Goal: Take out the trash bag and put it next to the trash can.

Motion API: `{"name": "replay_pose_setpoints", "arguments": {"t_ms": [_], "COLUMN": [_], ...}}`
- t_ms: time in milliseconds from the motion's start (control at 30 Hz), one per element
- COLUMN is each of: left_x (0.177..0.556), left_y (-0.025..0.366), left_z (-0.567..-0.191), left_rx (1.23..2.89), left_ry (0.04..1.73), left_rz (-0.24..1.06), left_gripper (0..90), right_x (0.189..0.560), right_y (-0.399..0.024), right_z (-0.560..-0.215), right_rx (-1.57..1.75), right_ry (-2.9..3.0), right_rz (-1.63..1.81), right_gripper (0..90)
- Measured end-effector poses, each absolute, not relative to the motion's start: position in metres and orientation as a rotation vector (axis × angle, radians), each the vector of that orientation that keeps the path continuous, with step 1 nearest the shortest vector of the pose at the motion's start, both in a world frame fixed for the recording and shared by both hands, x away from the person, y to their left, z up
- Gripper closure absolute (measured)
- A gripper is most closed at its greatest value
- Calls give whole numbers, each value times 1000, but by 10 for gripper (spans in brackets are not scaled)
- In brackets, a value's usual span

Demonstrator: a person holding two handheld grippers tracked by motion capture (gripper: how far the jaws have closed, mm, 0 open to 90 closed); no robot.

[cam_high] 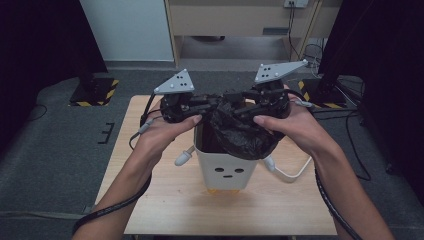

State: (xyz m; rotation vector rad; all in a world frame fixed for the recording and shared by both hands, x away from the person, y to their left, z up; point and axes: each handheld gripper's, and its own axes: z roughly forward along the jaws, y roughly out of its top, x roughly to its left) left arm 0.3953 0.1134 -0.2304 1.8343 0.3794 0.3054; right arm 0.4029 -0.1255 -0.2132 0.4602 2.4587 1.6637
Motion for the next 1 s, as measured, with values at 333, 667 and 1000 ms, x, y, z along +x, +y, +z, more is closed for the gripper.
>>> {"name": "replay_pose_setpoints", "arguments": {"t_ms": [333,667,1000], "left_x": [392,391,393], "left_y": [109,111,120], "left_z": [-222,-217,-219], "left_rx": [1807,1799,1750], "left_ry": [351,358,419], "left_rz": [286,310,320], "left_gripper": [874,830,597], "right_x": [401,403,402], "right_y": [-118,-119,-124], "right_z": [-218,-219,-218], "right_rx": [452,437,407], "right_ry": [2479,2494,2515], "right_rz": [1610,1564,1605], "right_gripper": [426,828,885]}}
